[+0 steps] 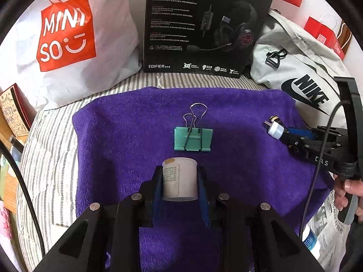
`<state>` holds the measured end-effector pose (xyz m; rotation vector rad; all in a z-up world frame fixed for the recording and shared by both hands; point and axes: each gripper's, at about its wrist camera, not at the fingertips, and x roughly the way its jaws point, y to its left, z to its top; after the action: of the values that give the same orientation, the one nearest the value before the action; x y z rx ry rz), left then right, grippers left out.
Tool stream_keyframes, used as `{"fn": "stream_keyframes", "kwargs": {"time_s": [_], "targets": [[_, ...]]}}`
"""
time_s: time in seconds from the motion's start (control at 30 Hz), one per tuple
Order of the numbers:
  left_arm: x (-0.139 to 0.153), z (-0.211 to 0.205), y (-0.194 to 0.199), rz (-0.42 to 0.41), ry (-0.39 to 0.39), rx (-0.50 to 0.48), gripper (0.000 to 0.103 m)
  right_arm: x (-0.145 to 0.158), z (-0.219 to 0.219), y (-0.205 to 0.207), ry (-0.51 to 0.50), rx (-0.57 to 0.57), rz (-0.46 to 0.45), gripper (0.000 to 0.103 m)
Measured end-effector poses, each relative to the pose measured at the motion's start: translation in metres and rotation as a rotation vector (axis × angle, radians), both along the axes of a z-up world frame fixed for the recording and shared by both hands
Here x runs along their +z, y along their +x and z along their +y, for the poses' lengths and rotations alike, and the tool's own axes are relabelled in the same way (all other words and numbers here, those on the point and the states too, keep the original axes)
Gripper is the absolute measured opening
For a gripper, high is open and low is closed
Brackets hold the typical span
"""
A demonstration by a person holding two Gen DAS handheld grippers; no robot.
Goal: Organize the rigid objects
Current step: 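Place the tape roll and gold bottle on the purple towel, releasing both, then grasp the black tube with the left gripper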
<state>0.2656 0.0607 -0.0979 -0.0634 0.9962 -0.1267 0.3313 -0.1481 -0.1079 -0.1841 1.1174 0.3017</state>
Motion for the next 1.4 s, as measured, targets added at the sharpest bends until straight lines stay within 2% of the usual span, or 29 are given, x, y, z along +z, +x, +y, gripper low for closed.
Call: {"fn": "stream_keyframes", "kwargs": {"time_s": [0.23, 0.5, 0.57, 0.73, 0.9, 1.07, 1.2, 1.4], "targets": [[-0.009, -0.002, 0.008, 0.017, 0.019, -0.008, 0.027, -0.002, -0.004, -0.001, 0.016, 0.025, 0.001, 0.025], [-0.012, -0.011, 0.009, 0.009, 0.099, -0.041, 0.028, 0.007, -0.013, -0.022, 0.023, 0.041, 0.022, 0.036], [-0.012, -0.014, 0.007, 0.005, 0.109, -0.048, 0.033, 0.011, -0.017, -0.029, 0.031, 0.042, 0.018, 0.037], [-0.013, -0.019, 0.0, 0.014, 0.101, -0.062, 0.057, 0.025, -0.028, -0.057, 0.059, 0.042, 0.005, 0.038], [-0.008, -0.019, -0.009, 0.018, 0.105, -0.03, 0.057, 0.045, -0.037, -0.089, 0.075, 0.046, -0.019, 0.039], [0.023, -0.019, -0.043, -0.043, 0.093, -0.007, 0.057, 0.065, -0.052, -0.12, 0.107, 0.02, -0.042, 0.042], [0.038, -0.028, -0.08, -0.058, 0.077, -0.025, 0.057, 0.069, -0.066, -0.144, 0.153, -0.022, -0.035, 0.042], [0.018, -0.044, -0.126, -0.005, 0.072, -0.026, 0.057, 0.058, -0.08, -0.183, 0.191, -0.05, 0.013, 0.042]]}}
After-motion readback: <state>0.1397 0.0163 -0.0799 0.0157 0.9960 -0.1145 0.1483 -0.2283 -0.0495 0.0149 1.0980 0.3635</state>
